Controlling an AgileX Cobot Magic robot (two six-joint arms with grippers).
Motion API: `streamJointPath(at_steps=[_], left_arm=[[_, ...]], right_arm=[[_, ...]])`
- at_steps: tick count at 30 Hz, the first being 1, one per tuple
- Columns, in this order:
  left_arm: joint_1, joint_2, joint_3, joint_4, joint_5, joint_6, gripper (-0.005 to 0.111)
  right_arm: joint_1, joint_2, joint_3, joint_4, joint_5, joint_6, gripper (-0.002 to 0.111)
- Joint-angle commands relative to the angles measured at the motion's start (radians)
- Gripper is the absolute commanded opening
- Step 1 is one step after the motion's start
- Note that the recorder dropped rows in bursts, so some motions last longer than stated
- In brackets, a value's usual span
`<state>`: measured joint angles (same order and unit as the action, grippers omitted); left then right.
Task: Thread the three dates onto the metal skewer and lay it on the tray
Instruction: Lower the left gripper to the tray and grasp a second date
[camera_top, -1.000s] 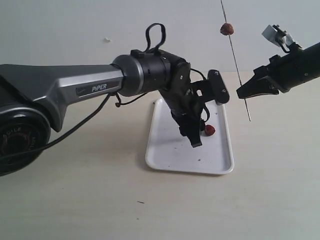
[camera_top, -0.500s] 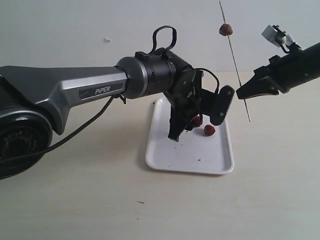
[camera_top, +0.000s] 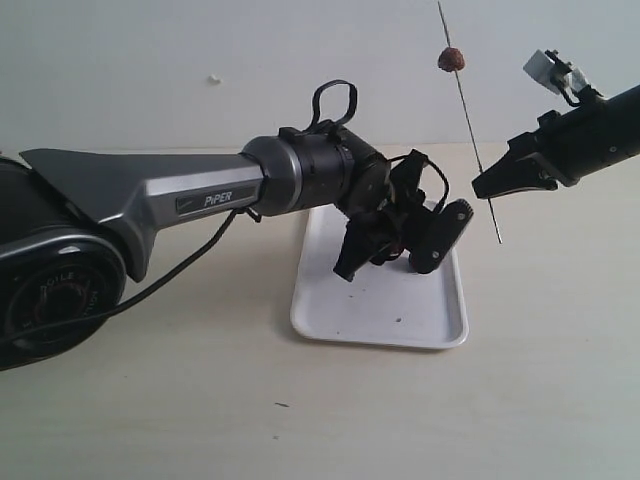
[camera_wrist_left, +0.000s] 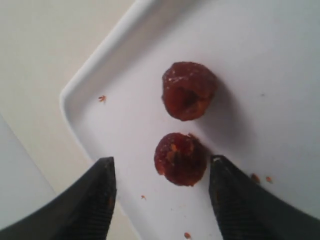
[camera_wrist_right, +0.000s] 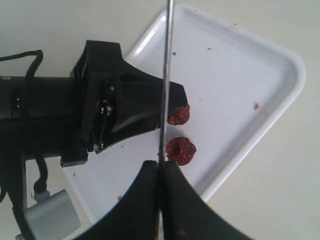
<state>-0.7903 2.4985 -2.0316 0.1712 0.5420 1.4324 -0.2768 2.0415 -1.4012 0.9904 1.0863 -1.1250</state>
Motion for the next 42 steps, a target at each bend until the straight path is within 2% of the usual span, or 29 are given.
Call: streamJointPath(at_steps=[1, 25, 30, 42], left_arm=[[-0.001, -0.003, -0.006, -0.007, -0.022, 0.036, 0.055], [0.0, 0.027, -0.006, -0.004, 0.002, 0.082, 0.055], [0.0, 0.027, -0.006, -0.004, 0.007, 0.08, 0.042], [0.0, 0.027, -0.006, -0.004, 0.007, 0.078, 0.039]], right_arm=[[-0.004, -0.011, -0.002, 0.002, 0.005, -0.014, 0.0], [-0.004, -0.011, -0.002, 0.004, 0.007, -0.016, 0.0], [-0.004, -0.011, -0.002, 0.004, 0.007, -0.018, 0.0], [-0.004, -0.011, -0.002, 0.004, 0.007, -0.023, 0.0]])
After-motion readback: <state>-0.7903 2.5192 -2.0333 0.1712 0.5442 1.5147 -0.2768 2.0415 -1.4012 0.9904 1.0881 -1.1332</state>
